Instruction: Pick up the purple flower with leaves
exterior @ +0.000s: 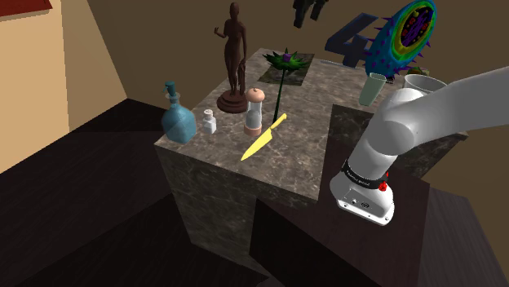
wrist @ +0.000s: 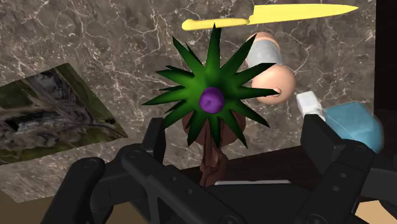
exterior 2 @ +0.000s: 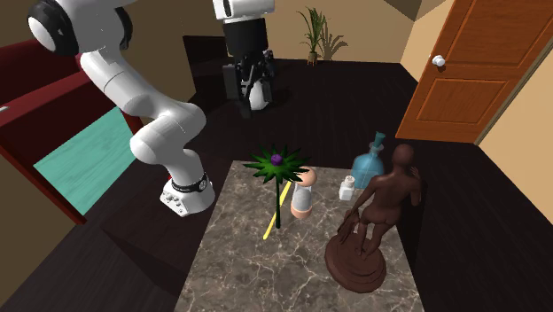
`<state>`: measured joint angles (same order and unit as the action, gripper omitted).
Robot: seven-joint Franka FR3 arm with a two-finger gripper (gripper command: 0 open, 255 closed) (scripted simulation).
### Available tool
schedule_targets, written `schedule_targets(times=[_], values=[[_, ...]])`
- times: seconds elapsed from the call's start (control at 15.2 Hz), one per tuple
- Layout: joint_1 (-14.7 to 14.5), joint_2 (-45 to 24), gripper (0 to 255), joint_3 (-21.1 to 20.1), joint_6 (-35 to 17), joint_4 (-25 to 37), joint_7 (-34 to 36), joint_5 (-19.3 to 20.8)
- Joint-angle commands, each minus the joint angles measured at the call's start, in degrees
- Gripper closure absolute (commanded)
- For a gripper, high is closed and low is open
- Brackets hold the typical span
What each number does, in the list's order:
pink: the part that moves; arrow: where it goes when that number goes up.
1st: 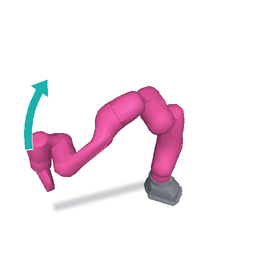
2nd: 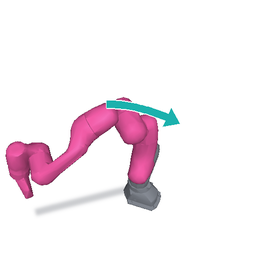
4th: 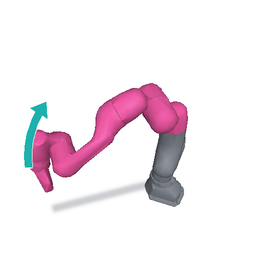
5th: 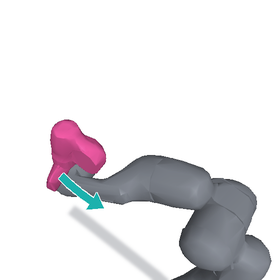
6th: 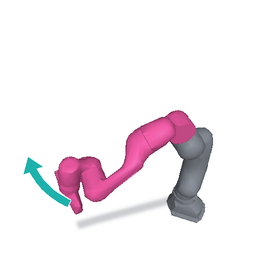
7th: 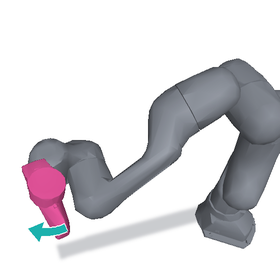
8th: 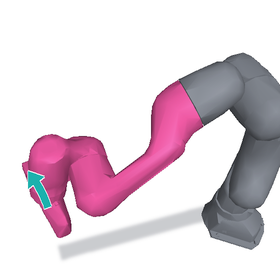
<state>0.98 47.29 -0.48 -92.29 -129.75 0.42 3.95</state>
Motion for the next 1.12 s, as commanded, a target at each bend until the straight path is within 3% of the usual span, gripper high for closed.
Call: schedule_targets(times=[0.0,0.4,0.99,1.06], values=[[0.0,0.0,0,0.0,0.0,0.0,0.0,0.0],[14.01,-13.96,0,-7.12,-1.31,3.17,39.5,-7.13],[13.84,-13.24,0,-7.38,-6.98,-3.22,39.49,-7.39],[13.83,-13.26,255,-7.4,-7.04,-3.26,39.51,-7.4]])
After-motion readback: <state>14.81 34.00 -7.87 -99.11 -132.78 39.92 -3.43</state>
